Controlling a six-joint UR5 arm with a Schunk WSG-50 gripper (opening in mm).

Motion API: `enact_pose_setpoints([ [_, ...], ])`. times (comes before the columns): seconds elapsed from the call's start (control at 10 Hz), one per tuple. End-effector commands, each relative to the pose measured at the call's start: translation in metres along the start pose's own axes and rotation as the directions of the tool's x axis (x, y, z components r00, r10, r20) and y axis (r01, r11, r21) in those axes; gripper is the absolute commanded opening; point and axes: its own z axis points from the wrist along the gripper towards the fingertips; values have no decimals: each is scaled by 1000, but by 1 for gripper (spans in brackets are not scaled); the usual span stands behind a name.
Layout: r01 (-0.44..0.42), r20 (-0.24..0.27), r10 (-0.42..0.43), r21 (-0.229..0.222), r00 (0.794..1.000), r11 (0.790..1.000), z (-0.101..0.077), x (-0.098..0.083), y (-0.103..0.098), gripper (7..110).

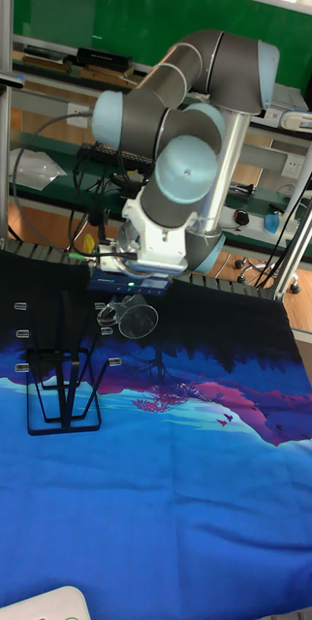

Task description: Take the cup off the cup rack

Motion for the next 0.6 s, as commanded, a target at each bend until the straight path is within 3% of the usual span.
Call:
enact_pose_setpoints([
  [0.0, -19, 43, 17, 30, 999, 999, 9, -11, -19, 7],
  [0.1, -17, 65, 15, 31, 998, 999, -1, -16, -20, 7],
  [0.2, 3, 99, -2, -6, 995, 1000, -2, -24, -10, 7],
  [0.3, 32, 180, -23, -48, 983, 998, -5, -44, 1, 7],
  [0.4, 42, 209, -29, -58, 978, 997, -6, -51, 5, 7],
  [0.5, 44, 190, -36, -36, 981, 998, -5, -47, -1, 7],
])
